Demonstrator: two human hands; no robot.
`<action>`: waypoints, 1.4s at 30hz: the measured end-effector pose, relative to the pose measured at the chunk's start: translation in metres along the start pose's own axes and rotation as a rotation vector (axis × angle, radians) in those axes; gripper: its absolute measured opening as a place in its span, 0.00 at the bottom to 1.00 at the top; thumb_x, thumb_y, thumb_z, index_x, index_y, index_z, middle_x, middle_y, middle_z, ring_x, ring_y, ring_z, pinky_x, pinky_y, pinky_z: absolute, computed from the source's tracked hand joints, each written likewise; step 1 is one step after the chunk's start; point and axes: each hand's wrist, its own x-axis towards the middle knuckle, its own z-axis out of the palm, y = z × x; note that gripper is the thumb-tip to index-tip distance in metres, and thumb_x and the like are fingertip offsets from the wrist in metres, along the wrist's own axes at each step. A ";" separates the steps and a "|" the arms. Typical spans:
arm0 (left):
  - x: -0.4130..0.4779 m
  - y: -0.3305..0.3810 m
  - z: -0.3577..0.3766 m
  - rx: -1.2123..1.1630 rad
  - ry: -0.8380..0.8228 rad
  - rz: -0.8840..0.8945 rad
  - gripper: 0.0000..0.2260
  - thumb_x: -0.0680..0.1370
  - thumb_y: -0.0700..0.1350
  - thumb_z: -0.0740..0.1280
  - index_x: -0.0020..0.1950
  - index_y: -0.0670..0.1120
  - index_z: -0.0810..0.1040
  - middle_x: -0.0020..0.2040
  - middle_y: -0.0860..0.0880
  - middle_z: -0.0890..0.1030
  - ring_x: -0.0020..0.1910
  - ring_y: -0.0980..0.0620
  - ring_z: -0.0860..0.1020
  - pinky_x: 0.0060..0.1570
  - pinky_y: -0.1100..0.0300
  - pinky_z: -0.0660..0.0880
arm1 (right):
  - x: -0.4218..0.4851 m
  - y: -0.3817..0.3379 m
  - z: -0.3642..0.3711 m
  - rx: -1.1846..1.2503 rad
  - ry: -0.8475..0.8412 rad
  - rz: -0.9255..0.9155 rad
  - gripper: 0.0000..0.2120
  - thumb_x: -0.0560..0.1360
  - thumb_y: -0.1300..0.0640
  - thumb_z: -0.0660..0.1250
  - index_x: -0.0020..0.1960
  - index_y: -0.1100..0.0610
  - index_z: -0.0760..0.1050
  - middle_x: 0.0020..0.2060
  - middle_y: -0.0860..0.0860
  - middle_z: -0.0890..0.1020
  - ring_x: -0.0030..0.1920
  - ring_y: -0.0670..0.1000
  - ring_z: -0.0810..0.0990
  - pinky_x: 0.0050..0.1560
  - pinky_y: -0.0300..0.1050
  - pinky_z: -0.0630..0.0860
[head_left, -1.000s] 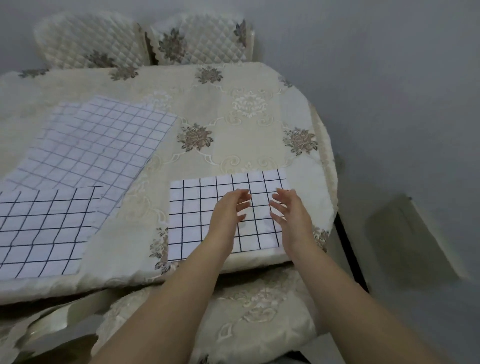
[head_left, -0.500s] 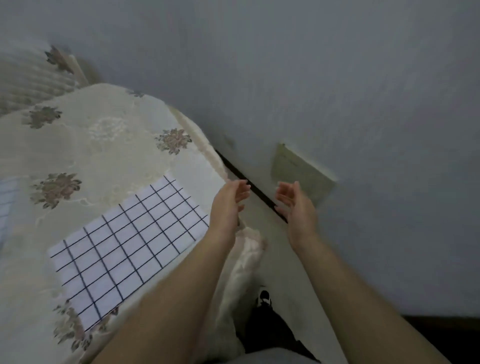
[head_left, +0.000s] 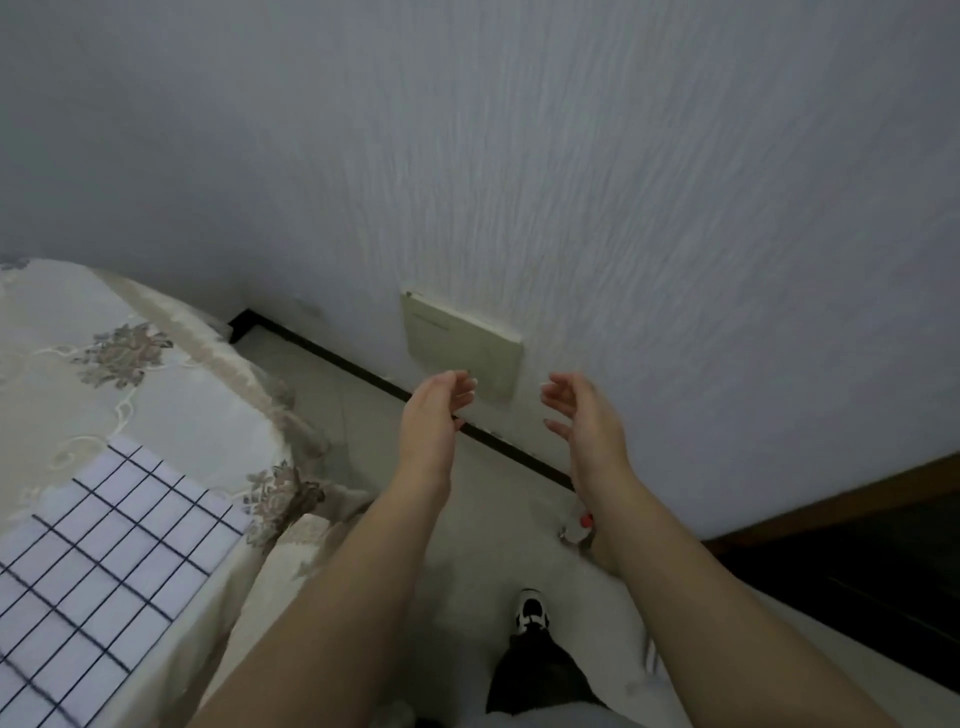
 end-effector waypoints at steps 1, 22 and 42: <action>0.005 0.000 0.010 -0.015 0.011 -0.005 0.10 0.79 0.46 0.59 0.50 0.48 0.80 0.51 0.48 0.83 0.55 0.49 0.80 0.59 0.51 0.74 | 0.009 -0.003 -0.005 -0.010 -0.007 -0.003 0.13 0.81 0.51 0.55 0.49 0.52 0.78 0.49 0.52 0.81 0.56 0.52 0.79 0.60 0.55 0.75; 0.090 0.022 0.056 -0.158 0.483 0.083 0.09 0.78 0.46 0.61 0.48 0.49 0.81 0.50 0.47 0.84 0.55 0.48 0.80 0.55 0.52 0.74 | 0.170 -0.049 0.024 -0.086 -0.452 0.025 0.16 0.82 0.49 0.52 0.47 0.53 0.76 0.43 0.51 0.80 0.48 0.52 0.80 0.51 0.50 0.75; 0.201 0.028 -0.063 -0.311 0.755 0.058 0.08 0.79 0.46 0.60 0.49 0.49 0.79 0.50 0.47 0.84 0.54 0.49 0.81 0.54 0.54 0.75 | 0.235 -0.028 0.211 -0.301 -0.722 0.044 0.12 0.81 0.52 0.56 0.46 0.53 0.75 0.41 0.52 0.80 0.44 0.51 0.79 0.46 0.47 0.74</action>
